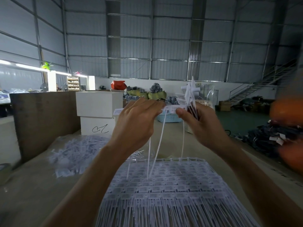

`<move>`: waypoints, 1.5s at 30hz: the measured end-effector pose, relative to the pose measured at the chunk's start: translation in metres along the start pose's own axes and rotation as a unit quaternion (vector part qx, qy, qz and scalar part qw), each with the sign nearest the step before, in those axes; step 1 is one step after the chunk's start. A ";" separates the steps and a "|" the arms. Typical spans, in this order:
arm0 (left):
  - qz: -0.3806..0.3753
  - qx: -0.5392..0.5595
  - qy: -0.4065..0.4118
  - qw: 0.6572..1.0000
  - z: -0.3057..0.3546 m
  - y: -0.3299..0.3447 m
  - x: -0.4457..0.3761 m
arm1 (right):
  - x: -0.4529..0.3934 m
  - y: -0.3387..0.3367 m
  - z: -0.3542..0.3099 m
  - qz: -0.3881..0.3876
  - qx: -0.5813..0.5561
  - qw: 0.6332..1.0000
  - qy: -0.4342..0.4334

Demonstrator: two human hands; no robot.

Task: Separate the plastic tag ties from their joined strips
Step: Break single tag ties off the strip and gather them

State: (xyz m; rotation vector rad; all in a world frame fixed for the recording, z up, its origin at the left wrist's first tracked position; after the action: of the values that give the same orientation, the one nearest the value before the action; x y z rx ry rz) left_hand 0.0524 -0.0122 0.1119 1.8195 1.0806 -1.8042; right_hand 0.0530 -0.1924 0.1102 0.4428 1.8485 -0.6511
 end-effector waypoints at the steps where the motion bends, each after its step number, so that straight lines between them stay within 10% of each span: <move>1: -0.002 0.034 -0.026 0.999 -0.002 0.002 0.000 | 0.000 -0.002 -0.003 0.010 0.008 1.000 -0.027; 5: 0.050 0.181 -0.082 0.979 0.001 -0.003 -0.006 | -0.002 -0.010 -0.016 0.031 0.014 0.996 -0.086; 20: 0.066 0.117 0.016 0.991 0.011 -0.002 -0.007 | -0.004 -0.026 0.033 0.001 -0.151 0.959 0.240; 34: 0.040 0.079 0.028 0.996 0.010 0.005 -0.003 | 0.009 0.009 -0.006 -0.122 -0.291 0.906 0.282; 45: 0.102 0.005 0.047 0.994 0.001 -0.001 -0.002 | 0.001 -0.002 0.012 -0.051 -0.308 0.903 0.294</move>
State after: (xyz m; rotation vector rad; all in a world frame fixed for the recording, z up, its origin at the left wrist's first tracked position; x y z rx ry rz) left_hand 0.0512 -0.0122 0.1140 1.9605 0.8815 -1.6237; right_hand 0.0608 -0.2012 0.1067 0.1156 2.5297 0.0509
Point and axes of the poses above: each hand's wrist, its own x-axis away from the middle knuckle, its own y-axis out of the palm, z = x × y, the point moved 4 cm from there along -x, towards the middle knuckle, and after that the axes turned 11 degrees about z, right-handed, at the moved point
